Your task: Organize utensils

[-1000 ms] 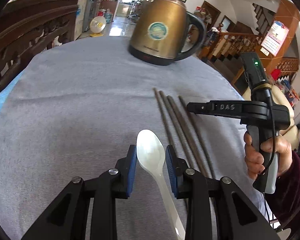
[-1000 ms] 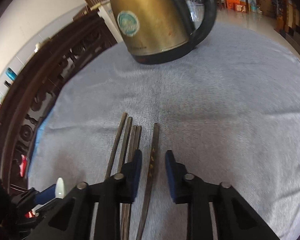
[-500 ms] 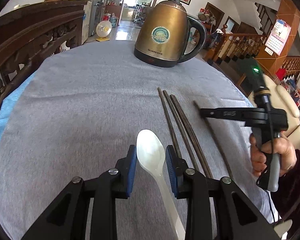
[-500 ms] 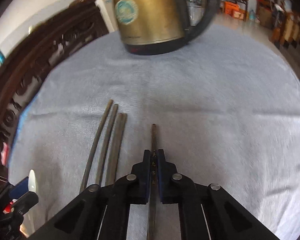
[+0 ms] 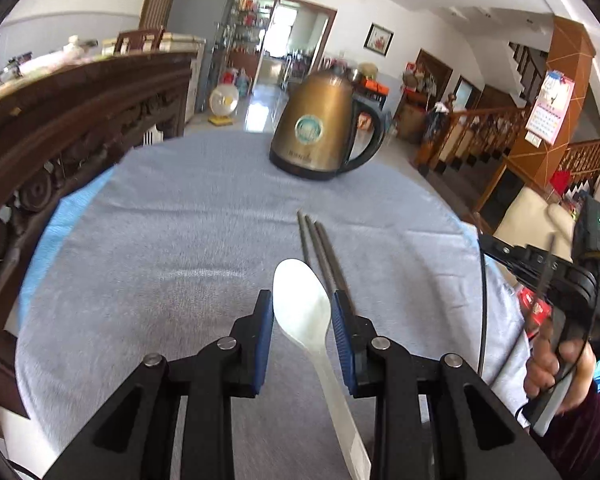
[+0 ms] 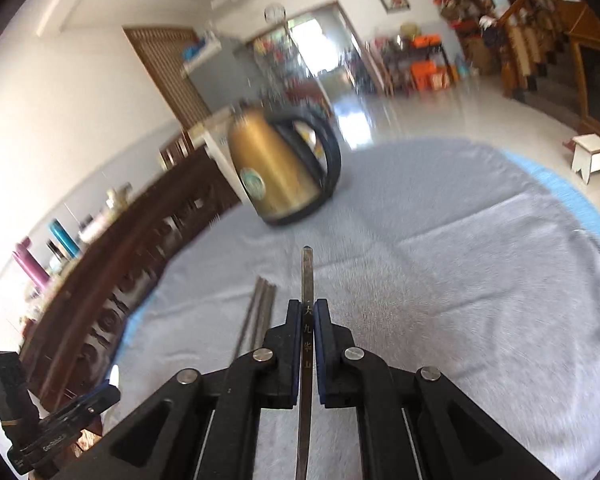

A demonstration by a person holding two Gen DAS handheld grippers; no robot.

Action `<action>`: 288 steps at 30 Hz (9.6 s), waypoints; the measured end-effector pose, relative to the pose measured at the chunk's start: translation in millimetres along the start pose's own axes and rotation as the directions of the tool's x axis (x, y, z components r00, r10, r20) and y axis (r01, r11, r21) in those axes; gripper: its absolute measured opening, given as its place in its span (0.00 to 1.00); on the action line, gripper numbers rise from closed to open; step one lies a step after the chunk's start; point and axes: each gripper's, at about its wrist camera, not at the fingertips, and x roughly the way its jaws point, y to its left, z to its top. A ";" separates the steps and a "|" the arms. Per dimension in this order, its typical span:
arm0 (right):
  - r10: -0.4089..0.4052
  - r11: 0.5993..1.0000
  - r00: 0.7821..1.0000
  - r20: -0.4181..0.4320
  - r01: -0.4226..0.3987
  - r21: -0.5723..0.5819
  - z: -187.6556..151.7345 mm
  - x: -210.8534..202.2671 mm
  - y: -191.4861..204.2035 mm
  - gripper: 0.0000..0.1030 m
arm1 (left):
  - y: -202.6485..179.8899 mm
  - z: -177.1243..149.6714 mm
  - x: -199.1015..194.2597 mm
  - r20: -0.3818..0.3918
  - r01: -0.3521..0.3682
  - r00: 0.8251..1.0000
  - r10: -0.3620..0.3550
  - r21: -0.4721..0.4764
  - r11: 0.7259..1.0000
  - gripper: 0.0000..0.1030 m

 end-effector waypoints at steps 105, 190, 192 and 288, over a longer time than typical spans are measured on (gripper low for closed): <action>0.029 0.990 0.997 0.068 -0.038 0.138 -98.8 -83.4 -21.1 0.29 | -21.6 -84.3 -81.0 0.270 -0.085 0.957 0.102 -0.073 0.994 0.77; 0.084 0.985 0.989 -0.121 -0.064 0.159 -102.2 -10.0 -40.0 0.29 | 27.1 -25.4 -18.0 -0.071 -0.224 0.972 0.224 0.016 0.974 0.77; 0.083 0.987 0.990 -0.113 -0.066 0.149 -96.0 -6.3 -37.2 0.29 | 21.1 -15.6 1.0 -0.081 -0.215 0.973 0.218 0.048 0.976 0.77; -0.168 0.952 0.891 -0.421 0.037 -0.302 23.3 224.0 62.1 0.24 | 19.7 63.8 207.2 -0.386 -0.104 0.916 0.105 0.023 0.994 0.05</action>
